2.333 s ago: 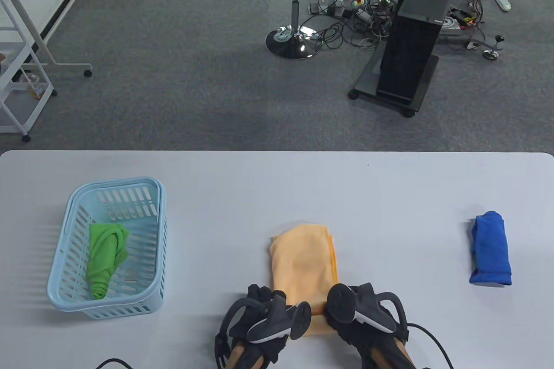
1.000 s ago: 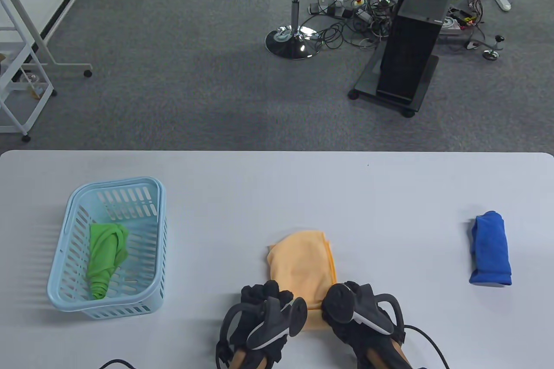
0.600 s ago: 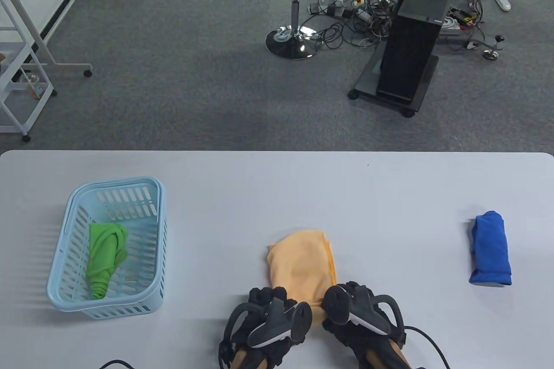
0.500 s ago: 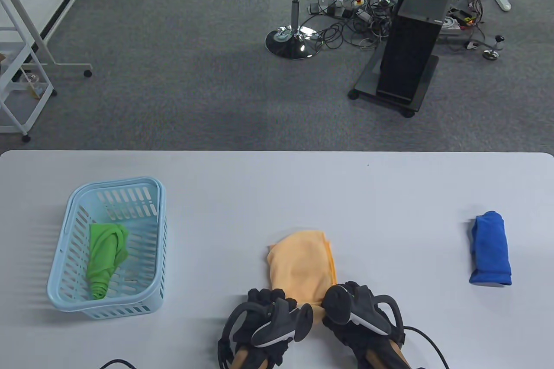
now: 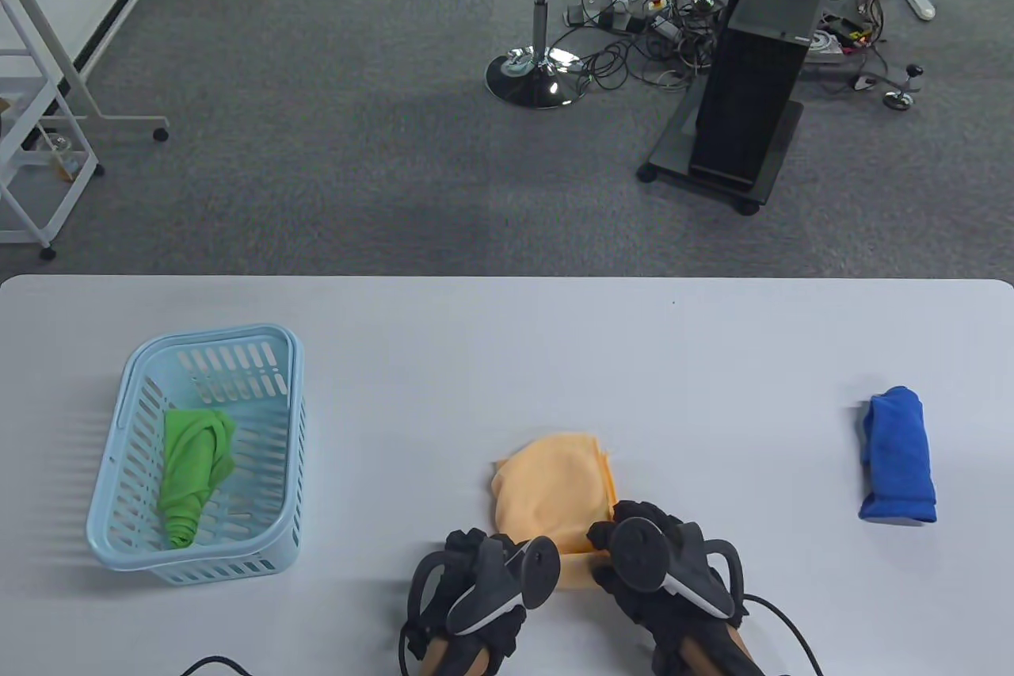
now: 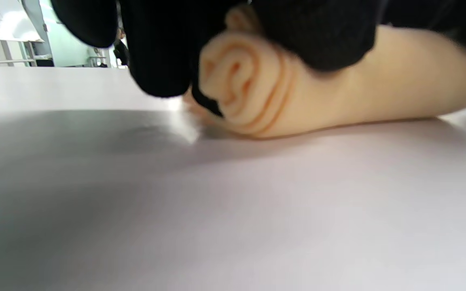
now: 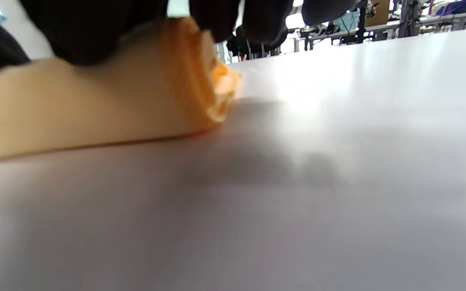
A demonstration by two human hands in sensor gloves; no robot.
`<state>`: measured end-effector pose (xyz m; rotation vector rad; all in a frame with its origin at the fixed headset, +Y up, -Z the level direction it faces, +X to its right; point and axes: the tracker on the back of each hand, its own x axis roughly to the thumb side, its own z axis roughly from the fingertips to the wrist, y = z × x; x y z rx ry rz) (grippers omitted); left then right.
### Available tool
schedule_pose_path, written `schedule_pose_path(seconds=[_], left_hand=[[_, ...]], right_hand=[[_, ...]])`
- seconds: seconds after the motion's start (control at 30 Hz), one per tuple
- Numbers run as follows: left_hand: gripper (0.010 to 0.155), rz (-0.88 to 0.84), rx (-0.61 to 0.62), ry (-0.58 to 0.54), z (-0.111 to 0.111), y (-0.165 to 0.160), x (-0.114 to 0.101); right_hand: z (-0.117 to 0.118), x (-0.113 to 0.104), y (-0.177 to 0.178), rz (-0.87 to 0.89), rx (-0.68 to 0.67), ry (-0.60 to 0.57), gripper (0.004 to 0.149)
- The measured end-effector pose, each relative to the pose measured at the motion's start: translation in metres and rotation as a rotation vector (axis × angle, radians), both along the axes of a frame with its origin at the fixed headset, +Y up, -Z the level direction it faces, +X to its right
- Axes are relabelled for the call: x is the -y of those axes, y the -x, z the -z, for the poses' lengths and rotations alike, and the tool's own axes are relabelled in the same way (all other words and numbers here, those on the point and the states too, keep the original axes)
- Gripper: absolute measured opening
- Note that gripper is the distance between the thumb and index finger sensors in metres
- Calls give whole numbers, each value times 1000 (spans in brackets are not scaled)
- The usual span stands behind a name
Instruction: Roll rectangular towel into towel roll
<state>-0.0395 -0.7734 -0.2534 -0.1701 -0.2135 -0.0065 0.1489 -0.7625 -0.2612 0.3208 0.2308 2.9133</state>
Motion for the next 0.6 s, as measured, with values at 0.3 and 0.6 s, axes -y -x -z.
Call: schedule_pose_path(seconds=[0.3, 0.6], left_hand=[[57, 0, -38, 3, 4, 1, 2], [69, -13, 71, 32, 0, -2, -1]], right_hand=[[4, 11, 4, -158, -19, 19, 68], [7, 12, 5, -184, 33, 28, 67]])
